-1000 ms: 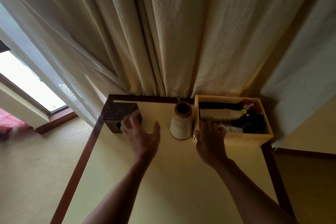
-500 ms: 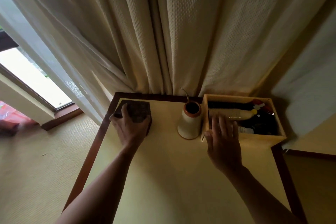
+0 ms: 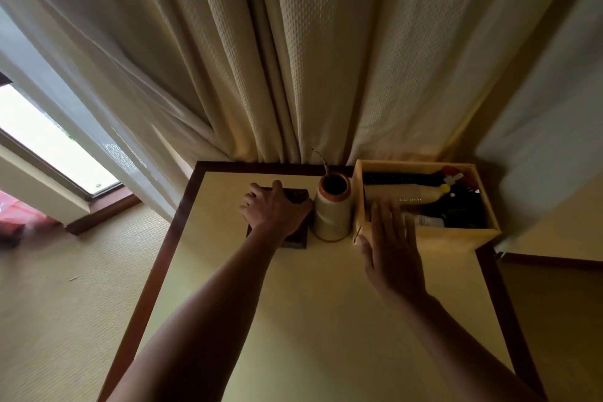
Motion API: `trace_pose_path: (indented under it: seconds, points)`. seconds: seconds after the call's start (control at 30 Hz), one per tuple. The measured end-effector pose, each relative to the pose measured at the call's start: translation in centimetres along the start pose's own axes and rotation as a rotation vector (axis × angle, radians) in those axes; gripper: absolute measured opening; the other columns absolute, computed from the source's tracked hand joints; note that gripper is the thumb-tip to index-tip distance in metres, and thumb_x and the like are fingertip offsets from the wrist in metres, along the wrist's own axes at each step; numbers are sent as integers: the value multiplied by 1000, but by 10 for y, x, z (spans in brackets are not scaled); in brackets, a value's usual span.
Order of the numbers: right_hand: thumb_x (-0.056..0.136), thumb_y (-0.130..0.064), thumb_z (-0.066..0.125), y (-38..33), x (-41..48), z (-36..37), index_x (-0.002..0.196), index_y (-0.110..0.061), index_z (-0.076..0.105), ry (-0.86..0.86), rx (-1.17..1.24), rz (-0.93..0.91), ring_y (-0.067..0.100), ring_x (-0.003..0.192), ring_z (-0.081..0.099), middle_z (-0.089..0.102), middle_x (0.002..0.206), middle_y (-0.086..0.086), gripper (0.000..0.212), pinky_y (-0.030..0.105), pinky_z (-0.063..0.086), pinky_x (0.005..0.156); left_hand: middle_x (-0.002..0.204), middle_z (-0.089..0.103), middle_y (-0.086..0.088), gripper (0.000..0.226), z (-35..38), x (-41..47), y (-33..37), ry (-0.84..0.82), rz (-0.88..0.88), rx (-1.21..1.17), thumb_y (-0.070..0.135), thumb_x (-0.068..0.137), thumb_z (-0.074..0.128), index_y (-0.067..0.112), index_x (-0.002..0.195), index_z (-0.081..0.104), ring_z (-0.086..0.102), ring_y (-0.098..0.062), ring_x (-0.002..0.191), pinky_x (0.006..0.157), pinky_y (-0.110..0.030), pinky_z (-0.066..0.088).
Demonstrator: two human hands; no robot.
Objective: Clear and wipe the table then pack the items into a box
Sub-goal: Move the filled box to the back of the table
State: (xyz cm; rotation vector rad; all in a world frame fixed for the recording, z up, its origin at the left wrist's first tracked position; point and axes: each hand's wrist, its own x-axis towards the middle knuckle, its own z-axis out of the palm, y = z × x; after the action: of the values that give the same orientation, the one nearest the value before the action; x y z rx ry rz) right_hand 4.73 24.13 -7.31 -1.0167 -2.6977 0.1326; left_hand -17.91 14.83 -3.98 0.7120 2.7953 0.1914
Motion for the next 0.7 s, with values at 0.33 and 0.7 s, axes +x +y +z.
trace_pose_path:
  seconds: [0.33, 0.7]
  points:
    - [101, -56, 13, 4, -72, 68, 160, -11, 9, -219, 52, 85, 31, 156, 2, -9, 169, 12, 74, 53, 13, 122, 150, 38, -19, 90, 24, -19, -36, 131, 23, -309, 78, 88, 43, 31, 158, 10, 46, -42, 130, 97, -61, 49]
    - [100, -61, 9, 2, -74, 73, 161, -14, -2, -289, 20, 109, 27, 155, -12, -14, 168, 12, 78, 53, 9, 126, 129, 57, -13, 75, 27, -6, -33, 188, 110, -419, 63, 97, 50, 29, 157, 22, 65, -31, 106, 72, -39, 57]
